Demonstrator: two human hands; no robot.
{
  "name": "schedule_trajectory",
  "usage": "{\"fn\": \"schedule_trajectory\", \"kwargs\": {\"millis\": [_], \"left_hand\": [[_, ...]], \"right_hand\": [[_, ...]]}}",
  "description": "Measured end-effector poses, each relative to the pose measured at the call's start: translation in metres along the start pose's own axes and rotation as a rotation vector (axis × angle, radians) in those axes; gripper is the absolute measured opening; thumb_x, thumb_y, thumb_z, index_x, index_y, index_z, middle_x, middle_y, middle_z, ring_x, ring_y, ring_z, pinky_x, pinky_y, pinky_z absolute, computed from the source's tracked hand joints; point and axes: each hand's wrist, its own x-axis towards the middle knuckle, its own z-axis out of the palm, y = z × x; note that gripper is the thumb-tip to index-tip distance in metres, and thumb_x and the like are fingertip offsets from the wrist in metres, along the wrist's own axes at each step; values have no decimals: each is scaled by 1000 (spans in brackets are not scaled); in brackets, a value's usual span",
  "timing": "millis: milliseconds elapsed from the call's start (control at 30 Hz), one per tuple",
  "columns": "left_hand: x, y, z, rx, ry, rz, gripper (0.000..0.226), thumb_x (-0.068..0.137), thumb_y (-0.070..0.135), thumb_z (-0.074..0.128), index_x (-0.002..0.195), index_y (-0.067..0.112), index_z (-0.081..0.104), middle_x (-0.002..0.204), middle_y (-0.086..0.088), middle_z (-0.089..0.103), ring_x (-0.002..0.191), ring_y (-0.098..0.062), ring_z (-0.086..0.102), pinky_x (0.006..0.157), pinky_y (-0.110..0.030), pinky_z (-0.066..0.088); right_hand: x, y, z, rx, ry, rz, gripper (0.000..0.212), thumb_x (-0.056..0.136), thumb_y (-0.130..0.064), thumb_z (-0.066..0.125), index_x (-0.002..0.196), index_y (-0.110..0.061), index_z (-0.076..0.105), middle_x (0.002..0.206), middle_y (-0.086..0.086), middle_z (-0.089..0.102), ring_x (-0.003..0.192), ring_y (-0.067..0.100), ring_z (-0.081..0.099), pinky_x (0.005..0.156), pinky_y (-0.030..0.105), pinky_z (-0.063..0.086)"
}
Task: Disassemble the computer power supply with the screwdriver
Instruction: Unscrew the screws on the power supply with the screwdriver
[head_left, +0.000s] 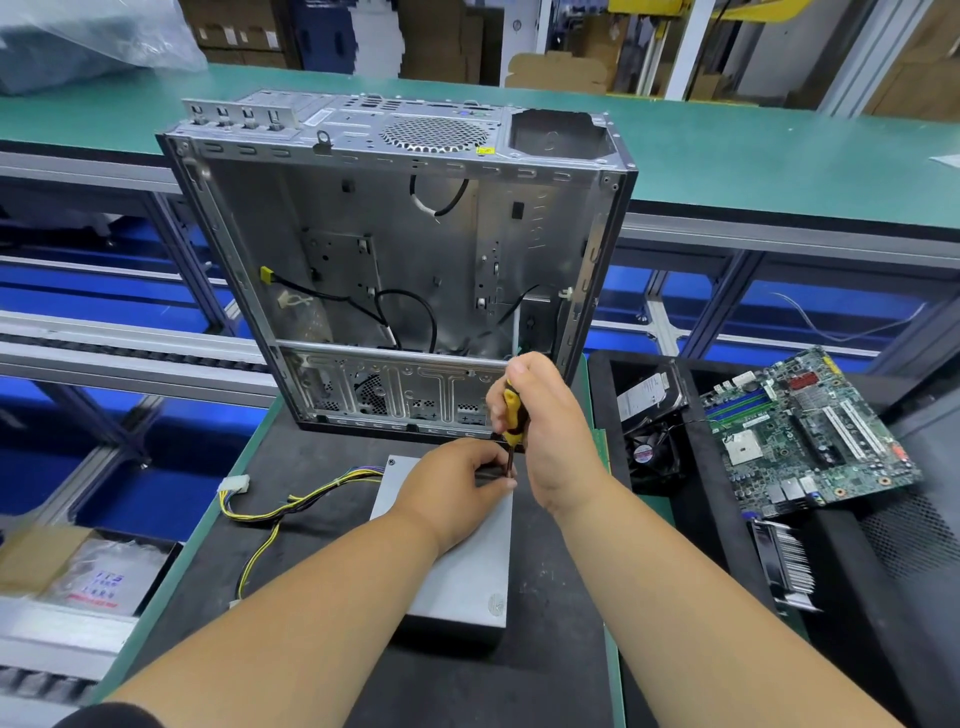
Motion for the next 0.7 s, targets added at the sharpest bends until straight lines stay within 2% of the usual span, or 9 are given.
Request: {"fn": "schedule_trajectory", "kwargs": {"millis": [100, 167, 233, 300, 367, 433, 467, 567, 700], "left_hand": [[0, 0, 0, 6, 7, 6, 14, 84, 30, 71, 80, 41, 64, 94, 16, 67, 91, -1, 62, 87, -31, 51], [1, 0, 0, 26, 3, 10, 15, 84, 31, 70, 79, 43, 62, 94, 17, 66, 92, -1, 61, 88, -30, 51], [1, -1, 0, 35, 4, 12, 10, 84, 32, 70, 82, 40, 64, 94, 17, 65, 92, 0, 59, 88, -28, 50], [1, -2, 1, 31, 9, 13, 9, 84, 32, 71, 84, 38, 65, 93, 17, 65, 90, 2, 59, 87, -26, 50], [0, -2, 0, 26, 10, 16, 12, 84, 31, 71, 81, 40, 63, 92, 18, 65, 88, 6, 59, 86, -25, 50], [0, -1, 0, 29, 11, 22, 18, 83, 31, 71, 76, 43, 60, 91, 18, 65, 87, 6, 59, 85, -25, 50], [1, -1, 0, 29, 13, 24, 20, 83, 31, 71, 74, 44, 59, 91, 17, 65, 86, 5, 59, 85, -26, 51], [0, -1, 0, 39, 16, 33, 22, 83, 31, 70, 72, 44, 56, 89, 16, 64, 85, 2, 59, 84, -28, 51], [0, -1, 0, 10, 13, 24, 19, 84, 30, 71, 75, 42, 59, 91, 16, 65, 89, 0, 61, 88, -30, 51]], "right_hand": [[6, -6, -8, 6, 10, 30, 24, 91, -35, 53, 75, -18, 53, 79, 5, 55, 70, 16, 52, 68, 25, 47], [11, -8, -13, -9, 3, 61, 29, 97, -36, 51, 77, -17, 61, 76, 4, 60, 70, 17, 56, 71, 29, 50], [13, -8, -14, 22, 11, 85, 42, 105, -37, 40, 78, -15, 63, 67, 3, 57, 64, 17, 53, 70, 32, 47], [14, -5, -13, 94, 23, 93, 52, 108, -40, 30, 75, -13, 60, 60, 0, 48, 58, 14, 43, 64, 28, 40], [13, -4, -11, 147, 8, 99, 55, 106, -46, 30, 73, -13, 58, 57, -1, 43, 56, 14, 37, 59, 25, 36], [11, -5, -9, 139, -31, 115, 45, 97, -50, 45, 73, -14, 56, 57, -1, 41, 56, 14, 34, 58, 26, 34], [11, -5, -9, 108, -47, 108, 35, 91, -46, 52, 76, -14, 55, 59, -1, 41, 58, 15, 35, 60, 27, 34], [8, -3, -7, 5, -70, 50, 19, 91, -34, 49, 82, -17, 48, 66, 0, 48, 65, 17, 42, 67, 30, 37], [10, -6, -9, -82, -33, 44, 21, 90, -37, 52, 75, -23, 57, 77, -1, 61, 74, 16, 58, 76, 33, 50]]}}
